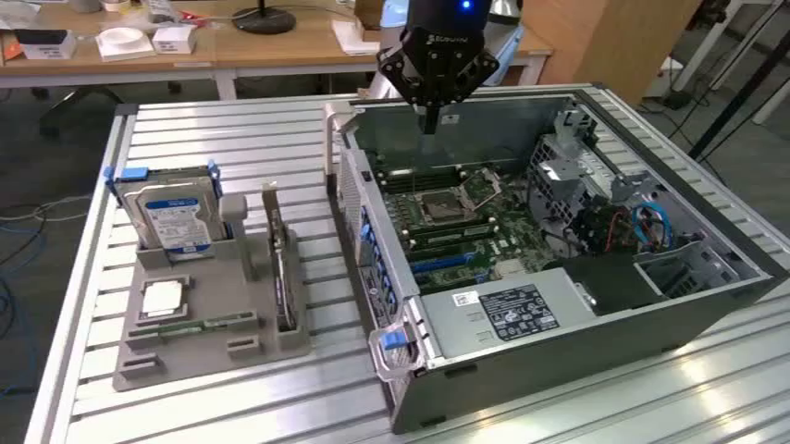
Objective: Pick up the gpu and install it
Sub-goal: 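Reach for the gpu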
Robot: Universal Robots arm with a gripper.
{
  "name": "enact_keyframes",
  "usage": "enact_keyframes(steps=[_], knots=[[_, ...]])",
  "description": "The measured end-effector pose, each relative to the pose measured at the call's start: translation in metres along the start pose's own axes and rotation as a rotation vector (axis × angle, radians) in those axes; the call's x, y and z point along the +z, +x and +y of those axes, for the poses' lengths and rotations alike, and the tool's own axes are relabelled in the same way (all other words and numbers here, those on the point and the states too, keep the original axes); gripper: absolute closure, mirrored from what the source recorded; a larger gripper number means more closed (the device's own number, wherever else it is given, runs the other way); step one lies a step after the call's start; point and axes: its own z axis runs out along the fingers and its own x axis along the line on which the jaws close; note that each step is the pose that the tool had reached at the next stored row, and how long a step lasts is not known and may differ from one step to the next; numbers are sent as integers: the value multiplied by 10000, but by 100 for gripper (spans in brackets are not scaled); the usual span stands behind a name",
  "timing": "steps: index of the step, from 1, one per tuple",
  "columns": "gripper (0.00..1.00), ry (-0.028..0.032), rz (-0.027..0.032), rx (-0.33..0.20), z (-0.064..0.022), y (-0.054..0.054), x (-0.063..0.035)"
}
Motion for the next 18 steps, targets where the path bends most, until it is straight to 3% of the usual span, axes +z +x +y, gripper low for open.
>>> enact_keyframes(steps=[18], knots=[[89, 0, 0, 1, -3, 44, -1]])
